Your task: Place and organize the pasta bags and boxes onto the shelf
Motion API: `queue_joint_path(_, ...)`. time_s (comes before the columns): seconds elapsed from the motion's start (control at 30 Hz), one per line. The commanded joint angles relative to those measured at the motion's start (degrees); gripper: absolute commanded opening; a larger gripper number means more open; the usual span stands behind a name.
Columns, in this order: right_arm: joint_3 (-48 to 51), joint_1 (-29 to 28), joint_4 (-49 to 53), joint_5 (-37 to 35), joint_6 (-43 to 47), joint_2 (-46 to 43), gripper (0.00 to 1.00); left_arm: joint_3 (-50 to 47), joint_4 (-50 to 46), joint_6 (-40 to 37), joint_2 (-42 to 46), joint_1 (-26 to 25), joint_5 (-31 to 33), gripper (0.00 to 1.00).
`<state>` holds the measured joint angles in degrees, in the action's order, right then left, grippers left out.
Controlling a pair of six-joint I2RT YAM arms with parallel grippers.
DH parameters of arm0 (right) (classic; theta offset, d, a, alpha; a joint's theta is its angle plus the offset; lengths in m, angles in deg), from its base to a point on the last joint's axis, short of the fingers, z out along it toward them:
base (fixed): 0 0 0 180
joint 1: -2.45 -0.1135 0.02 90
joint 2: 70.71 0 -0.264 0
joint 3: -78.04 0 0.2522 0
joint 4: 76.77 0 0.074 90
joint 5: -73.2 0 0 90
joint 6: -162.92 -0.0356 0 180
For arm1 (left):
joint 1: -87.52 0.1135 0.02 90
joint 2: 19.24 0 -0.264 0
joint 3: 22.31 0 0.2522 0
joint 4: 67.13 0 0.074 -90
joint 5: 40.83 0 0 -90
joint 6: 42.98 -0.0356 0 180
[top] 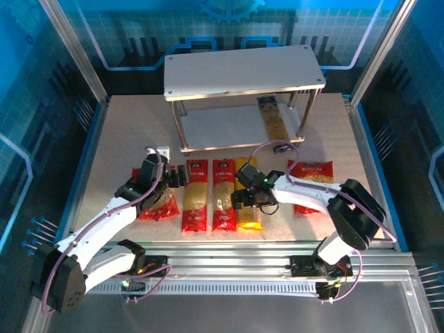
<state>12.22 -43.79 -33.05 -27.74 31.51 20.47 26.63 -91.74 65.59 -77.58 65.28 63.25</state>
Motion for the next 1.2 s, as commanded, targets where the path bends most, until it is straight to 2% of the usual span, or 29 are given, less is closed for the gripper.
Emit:
queue_joint_path(0.0,-2.08,-0.53,0.89,-1.56,-2.14,2.43,1.00,-0.64,0.05,0.65,1.29,0.00,-0.32,0.86)
queue_joint_path(0.3,-2.96,-0.74,-0.52,0.81,-1.57,6.12,0.99,-0.98,0.30,0.27,1.87,0.00,0.41,0.87)
queue_joint_path(0.5,-3.25,-0.74,0.90,1.43,-1.08,7.92,0.88,-1.16,0.82,0.23,1.57,0.01,0.49,0.87)
queue_joint_path(0.9,-2.10,-0.74,4.10,-0.07,0.65,2.38,0.25,-1.38,1.10,0.29,2.23,0.08,0.42,0.86)
queue_joint_path(1.03,-3.46,-0.72,7.05,-2.06,1.62,-0.64,0.00,-1.43,0.96,0.25,2.71,0.09,0.50,0.86)
queue_joint_path(1.17,-5.78,-0.75,11.07,-5.13,3.29,-4.72,0.00,-1.33,0.76,0.14,3.18,0.09,0.70,0.86)
